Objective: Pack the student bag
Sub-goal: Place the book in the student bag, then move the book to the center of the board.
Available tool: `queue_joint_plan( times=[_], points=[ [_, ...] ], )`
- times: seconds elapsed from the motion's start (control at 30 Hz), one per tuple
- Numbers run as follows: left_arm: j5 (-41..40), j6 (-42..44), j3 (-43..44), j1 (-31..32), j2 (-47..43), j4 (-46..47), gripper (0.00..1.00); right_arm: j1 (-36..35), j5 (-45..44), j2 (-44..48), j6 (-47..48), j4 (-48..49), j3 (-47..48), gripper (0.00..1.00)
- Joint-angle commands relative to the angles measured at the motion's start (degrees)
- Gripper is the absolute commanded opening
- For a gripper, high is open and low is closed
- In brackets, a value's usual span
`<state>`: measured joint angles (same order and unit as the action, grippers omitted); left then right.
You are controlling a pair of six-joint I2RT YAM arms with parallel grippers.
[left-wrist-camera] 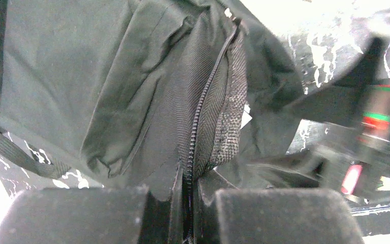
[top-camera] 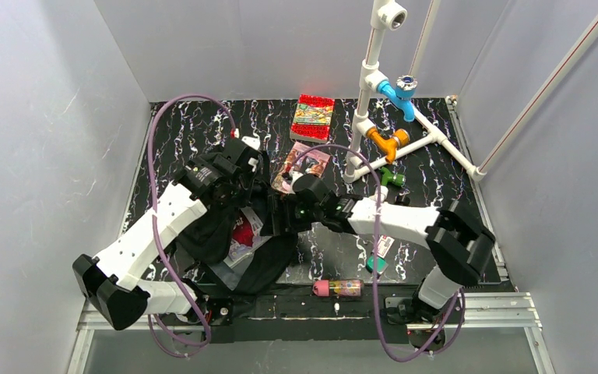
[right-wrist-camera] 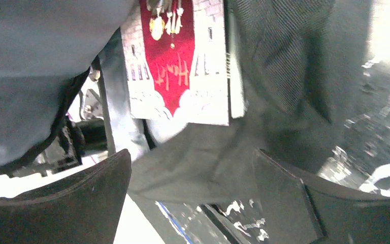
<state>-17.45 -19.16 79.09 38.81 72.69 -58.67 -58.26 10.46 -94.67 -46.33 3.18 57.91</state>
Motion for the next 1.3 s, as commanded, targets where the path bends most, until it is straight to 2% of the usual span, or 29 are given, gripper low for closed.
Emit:
queue_joint_plan(
  times=[0.0,0.17,0.27,0.3,0.4,0.43,0.47,0.53,0.6,0.67,0.83,0.97,1.03,1.1,1.17,1.27],
  points=[
    [-1.39,-4.08,-6.74,0.09,-3.04,1.04,0.00,-0.36,-8.36,8.53,12.64,-15.82,1.68,0.95],
    [12.33,-8.72,-19.26,0.11,-6.49,6.81,0.00,-0.17,-26.38,13.86,23.35,-25.67,3.20,0.92],
    [20.48,-9.39,-22.36,0.12,-7.13,7.80,0.00,0.90,-33.60,11.48,28.22,-28.70,6.83,0.89],
    [21.83,-9.28,-22.43,0.12,-7.08,7.40,0.04,1.30,-34.86,10.31,29.36,-28.75,8.26,0.88],
    [22.41,-8.25,-19.74,0.06,-7.26,5.75,0.62,2.83,-39.05,6.50,31.38,-28.15,12.51,0.87],
    [22.40,-7.43,-18.18,0.12,-7.38,5.75,0.78,3.11,-41.21,5.41,32.04,-27.81,14.06,0.86],
    [24.19,-5.92,-16.10,-0.16,-7.48,6.73,0.88,3.15,-43.21,4.31,33.09,-27.37,15.61,0.85],
    [30.92,-3.69,-11.61,-1.52,-7.15,12.01,0.96,3.15,-47.27,2.37,36.54,-24.80,17.89,0.84],
    [37.04,-3.82,-8.67,-4.49,-6.37,18.93,0.98,3.36,-49.96,-0.28,38.96,-24.17,21.45,0.84],
    [38.32,-5.85,-6.63,-7.37,-4.89,25.37,0.98,4.08,-50.89,-2.66,40.02,-23.66,23.94,0.84],
    [31.37,-15.96,-4.66,-16.77,2.54,37.92,0.98,5.53,-53.57,-5.78,43.39,-19.80,25.77,0.82],
    [30.56,-22.51,-1.58,-22.25,14.17,46.74,0.98,8.70,-49.47,-8.73,42.37,-16.92,27.58,0.79],
    [30.53,-22.77,0.93,-24.25,21.06,51.96,0.96,9.60,-47.87,-10.12,41.99,-14.76,28.34,0.78],
    [26.97,-23.33,2.90,-25.53,27.98,55.93,0.97,9.66,-47.87,-11.30,43.47,-9.78,27.34,0.77],
    [27.66,-23.81,6.79,-26.11,35.16,61.00,0.97,10.24,-48.92,-13.39,44.56,-6.23,27.37,0.77],
    [31.30,-22.07,19.84,-26.16,47.23,56.74,0.94,12.10,-48.57,-18.74,45.95,-6.67,32.81,0.71]
  ],
)
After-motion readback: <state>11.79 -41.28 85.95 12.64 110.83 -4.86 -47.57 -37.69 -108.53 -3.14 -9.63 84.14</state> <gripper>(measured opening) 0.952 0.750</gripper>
